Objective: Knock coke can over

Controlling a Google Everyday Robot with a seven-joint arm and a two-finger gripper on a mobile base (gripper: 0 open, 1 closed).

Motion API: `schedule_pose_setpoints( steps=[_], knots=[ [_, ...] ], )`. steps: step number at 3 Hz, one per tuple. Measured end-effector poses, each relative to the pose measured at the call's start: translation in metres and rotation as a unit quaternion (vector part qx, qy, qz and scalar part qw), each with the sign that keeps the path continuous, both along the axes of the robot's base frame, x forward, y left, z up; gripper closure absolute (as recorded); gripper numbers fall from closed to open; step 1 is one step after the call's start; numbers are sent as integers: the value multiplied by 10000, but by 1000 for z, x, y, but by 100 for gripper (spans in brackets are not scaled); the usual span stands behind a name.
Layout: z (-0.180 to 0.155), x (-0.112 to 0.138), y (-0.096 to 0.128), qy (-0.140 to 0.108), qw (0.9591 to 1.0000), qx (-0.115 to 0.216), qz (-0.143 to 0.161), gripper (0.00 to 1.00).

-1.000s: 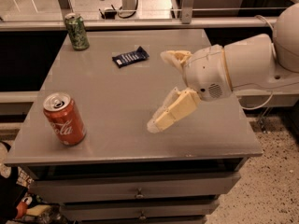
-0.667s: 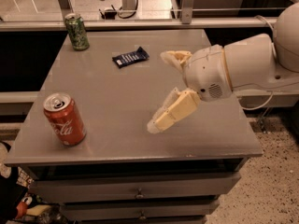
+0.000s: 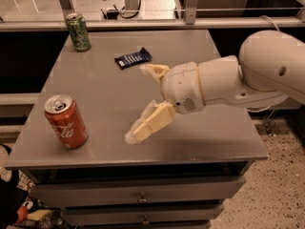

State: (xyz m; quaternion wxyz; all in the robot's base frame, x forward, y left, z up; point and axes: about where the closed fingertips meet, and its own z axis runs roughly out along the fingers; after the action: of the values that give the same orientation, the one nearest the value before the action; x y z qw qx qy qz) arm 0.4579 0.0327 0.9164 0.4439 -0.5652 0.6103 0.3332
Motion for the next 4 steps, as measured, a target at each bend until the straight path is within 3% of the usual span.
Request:
schedule_pose_setpoints(
  steps=[2,3,4],
  knots=[
    [-14,-11,73,54,9988,300,393,0],
    [-16,-14,96,118,9979,370,524,0],
    [-23,-12,113,173,9959,641,620,0]
  ],
)
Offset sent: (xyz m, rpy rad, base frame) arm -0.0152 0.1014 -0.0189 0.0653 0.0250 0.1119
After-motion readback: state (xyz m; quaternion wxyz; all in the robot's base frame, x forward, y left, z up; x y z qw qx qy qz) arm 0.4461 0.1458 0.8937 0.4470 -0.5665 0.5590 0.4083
